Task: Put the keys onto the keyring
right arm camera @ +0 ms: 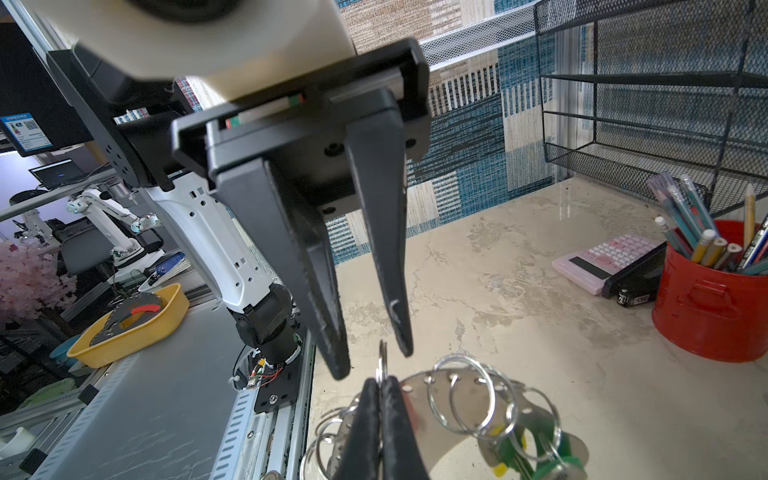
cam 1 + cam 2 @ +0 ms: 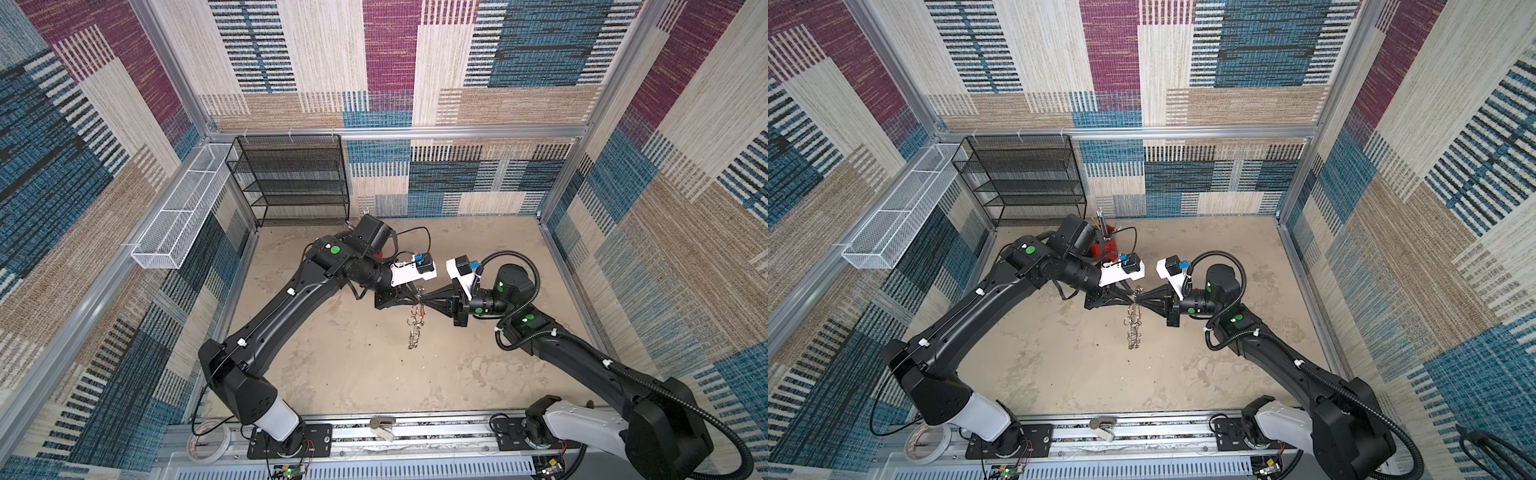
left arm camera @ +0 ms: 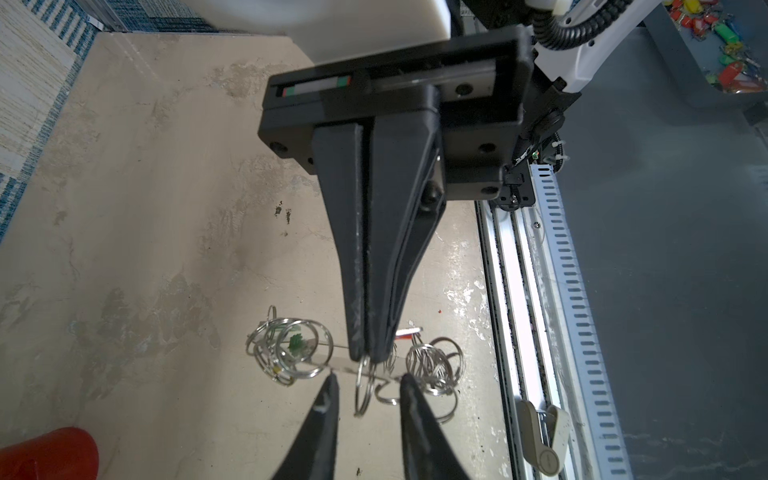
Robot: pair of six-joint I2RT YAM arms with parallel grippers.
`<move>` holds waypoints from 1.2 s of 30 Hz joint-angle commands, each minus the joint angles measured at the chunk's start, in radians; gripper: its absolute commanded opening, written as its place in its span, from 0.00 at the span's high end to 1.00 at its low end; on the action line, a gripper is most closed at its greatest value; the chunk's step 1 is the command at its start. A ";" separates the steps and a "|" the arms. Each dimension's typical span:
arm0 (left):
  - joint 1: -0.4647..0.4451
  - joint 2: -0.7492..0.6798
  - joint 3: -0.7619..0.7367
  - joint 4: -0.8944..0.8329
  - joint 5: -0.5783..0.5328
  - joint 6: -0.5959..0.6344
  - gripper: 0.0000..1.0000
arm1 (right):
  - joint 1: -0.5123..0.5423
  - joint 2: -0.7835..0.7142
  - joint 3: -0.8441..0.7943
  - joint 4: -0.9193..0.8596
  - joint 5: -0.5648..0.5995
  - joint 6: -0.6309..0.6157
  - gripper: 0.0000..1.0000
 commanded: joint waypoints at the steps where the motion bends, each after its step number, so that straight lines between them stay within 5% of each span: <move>1: -0.002 0.004 0.012 -0.031 0.004 0.025 0.76 | 0.000 -0.005 0.000 0.057 -0.013 -0.002 1.00; 15: -0.011 0.019 0.024 -0.032 0.003 0.010 0.99 | 0.000 -0.007 -0.002 0.057 -0.009 0.000 1.00; 23: -0.014 0.002 -0.004 0.005 -0.041 -0.020 1.00 | -0.004 -0.011 -0.007 0.058 0.015 0.005 1.00; 29: -0.013 -0.044 -0.077 0.078 -0.037 -0.053 1.00 | -0.036 -0.024 -0.027 0.145 -0.023 0.085 0.76; 36: -0.013 -0.083 -0.119 0.132 -0.016 -0.101 1.00 | -0.057 -0.053 -0.050 0.170 -0.017 0.123 0.63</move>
